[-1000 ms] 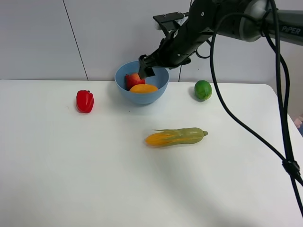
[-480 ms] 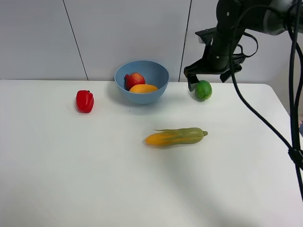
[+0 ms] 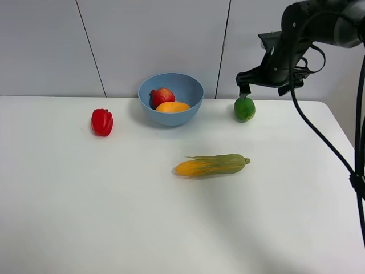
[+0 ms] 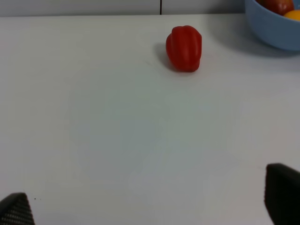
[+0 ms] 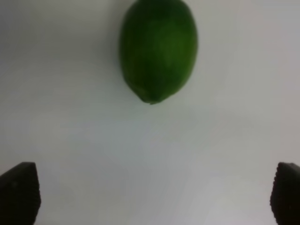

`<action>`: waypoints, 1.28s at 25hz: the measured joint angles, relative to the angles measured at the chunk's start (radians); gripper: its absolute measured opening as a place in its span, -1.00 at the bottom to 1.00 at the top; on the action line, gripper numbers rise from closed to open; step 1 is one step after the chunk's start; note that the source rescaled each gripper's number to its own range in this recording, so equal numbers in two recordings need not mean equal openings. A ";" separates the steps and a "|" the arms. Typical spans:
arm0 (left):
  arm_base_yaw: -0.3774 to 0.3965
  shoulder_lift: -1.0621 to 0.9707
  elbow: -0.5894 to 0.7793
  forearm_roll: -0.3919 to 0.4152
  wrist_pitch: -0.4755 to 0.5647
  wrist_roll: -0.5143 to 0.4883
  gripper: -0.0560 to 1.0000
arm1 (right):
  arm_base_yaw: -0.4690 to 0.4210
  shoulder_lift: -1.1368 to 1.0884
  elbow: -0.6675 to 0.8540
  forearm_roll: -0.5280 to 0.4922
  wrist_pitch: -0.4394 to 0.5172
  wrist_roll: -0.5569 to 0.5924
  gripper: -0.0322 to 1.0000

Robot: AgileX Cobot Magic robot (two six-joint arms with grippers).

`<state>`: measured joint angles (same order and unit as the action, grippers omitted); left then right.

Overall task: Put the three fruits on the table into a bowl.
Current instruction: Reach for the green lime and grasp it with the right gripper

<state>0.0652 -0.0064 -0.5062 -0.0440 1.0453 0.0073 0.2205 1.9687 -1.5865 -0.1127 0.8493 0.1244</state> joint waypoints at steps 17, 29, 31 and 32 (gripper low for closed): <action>0.000 0.000 0.000 0.000 0.000 0.000 0.99 | -0.054 0.105 0.172 0.006 -0.497 0.031 0.96; 0.000 0.000 0.000 0.000 0.000 0.000 0.99 | -0.054 0.213 0.174 0.048 -0.661 0.045 0.96; 0.000 0.000 0.000 0.000 0.000 0.000 0.99 | -0.055 0.230 0.174 0.048 -0.695 0.045 0.95; 0.000 0.000 0.000 0.000 0.000 0.000 0.99 | -0.055 0.239 0.174 0.048 -0.710 0.045 0.92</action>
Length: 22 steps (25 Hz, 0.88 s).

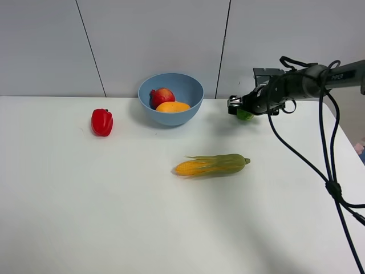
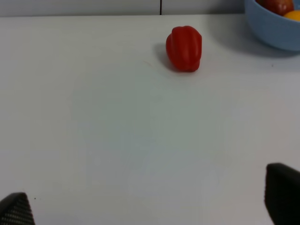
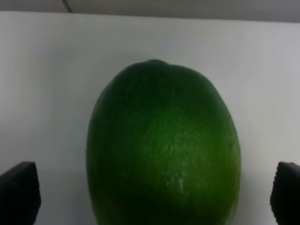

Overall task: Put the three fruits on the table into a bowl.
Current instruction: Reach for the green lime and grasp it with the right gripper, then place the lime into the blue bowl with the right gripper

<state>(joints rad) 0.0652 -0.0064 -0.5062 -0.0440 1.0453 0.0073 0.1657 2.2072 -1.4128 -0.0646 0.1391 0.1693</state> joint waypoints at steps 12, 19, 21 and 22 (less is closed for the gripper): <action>0.000 0.000 0.000 0.000 0.000 0.000 0.99 | 0.000 0.043 0.001 0.005 -0.070 0.022 -0.94; 0.000 0.000 0.000 0.000 0.000 0.000 0.99 | 0.039 -0.108 0.003 0.010 0.038 0.027 -0.94; 0.000 0.000 0.000 0.000 0.000 0.000 0.99 | 0.087 -0.178 0.003 0.010 0.072 -0.004 -0.94; 0.000 0.000 0.000 0.000 0.000 0.000 0.99 | 0.119 -0.204 0.003 0.010 0.077 -0.024 -0.94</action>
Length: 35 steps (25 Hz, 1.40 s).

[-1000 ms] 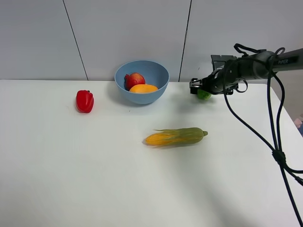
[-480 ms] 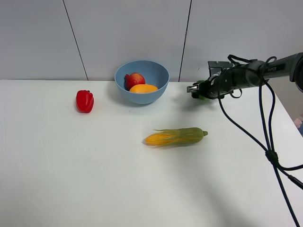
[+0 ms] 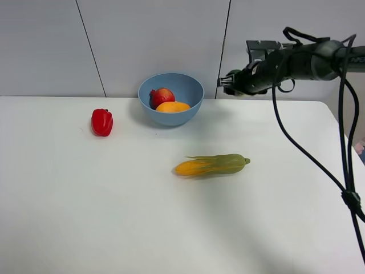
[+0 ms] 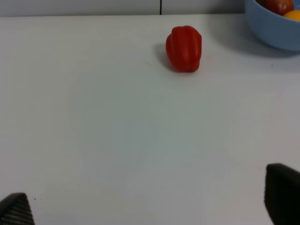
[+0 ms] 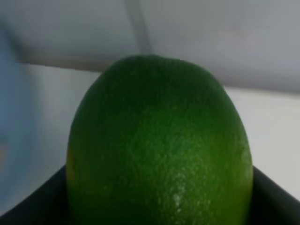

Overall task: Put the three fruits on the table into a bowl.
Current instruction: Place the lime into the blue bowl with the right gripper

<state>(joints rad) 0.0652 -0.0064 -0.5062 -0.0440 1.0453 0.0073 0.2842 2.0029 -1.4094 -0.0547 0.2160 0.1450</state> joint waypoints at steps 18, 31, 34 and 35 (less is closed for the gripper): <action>0.000 0.000 0.000 0.000 0.000 0.000 0.99 | 0.219 0.297 -0.504 -0.020 0.169 -0.084 -0.94; 0.000 0.000 0.000 0.000 0.000 0.000 0.99 | 0.227 0.301 -0.516 -0.105 0.211 -0.117 0.93; 0.000 0.000 0.000 0.000 0.000 0.000 0.99 | 0.227 0.267 -0.516 -0.093 0.345 -0.119 0.97; 0.000 0.000 0.000 0.000 0.000 0.000 0.99 | 0.227 0.243 -0.516 -0.079 0.393 -0.129 0.97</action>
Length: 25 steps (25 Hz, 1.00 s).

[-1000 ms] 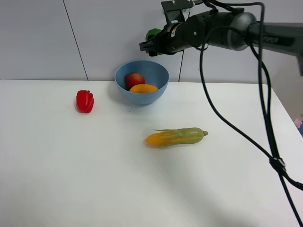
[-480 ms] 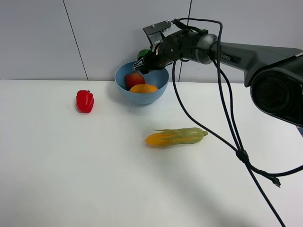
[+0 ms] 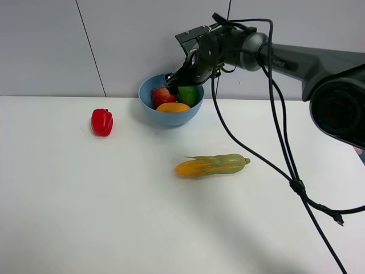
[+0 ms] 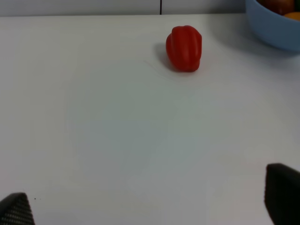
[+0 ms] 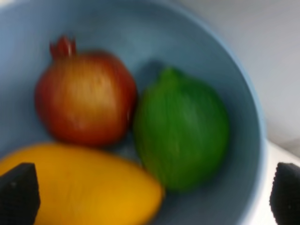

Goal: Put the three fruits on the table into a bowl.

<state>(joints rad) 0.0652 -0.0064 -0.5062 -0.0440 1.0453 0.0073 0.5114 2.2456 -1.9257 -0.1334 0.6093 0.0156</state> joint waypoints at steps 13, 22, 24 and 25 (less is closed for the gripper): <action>0.000 0.000 0.000 0.000 0.000 0.000 0.99 | -0.044 -0.336 0.010 0.172 0.596 -0.110 0.97; 0.000 0.000 0.000 0.000 0.000 0.000 0.99 | -0.328 -0.782 0.459 0.212 0.602 -0.107 0.97; 0.000 0.000 0.000 0.000 0.000 0.000 0.99 | -0.452 -0.913 0.574 0.204 0.603 -0.107 0.97; 0.000 0.000 0.000 0.000 0.000 0.000 0.99 | -0.502 -0.987 0.628 0.200 0.605 -0.107 0.97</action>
<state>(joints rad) 0.0652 -0.0064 -0.5062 -0.0440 1.0457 0.0073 0.0091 1.2588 -1.2973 0.0664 1.2139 -0.0918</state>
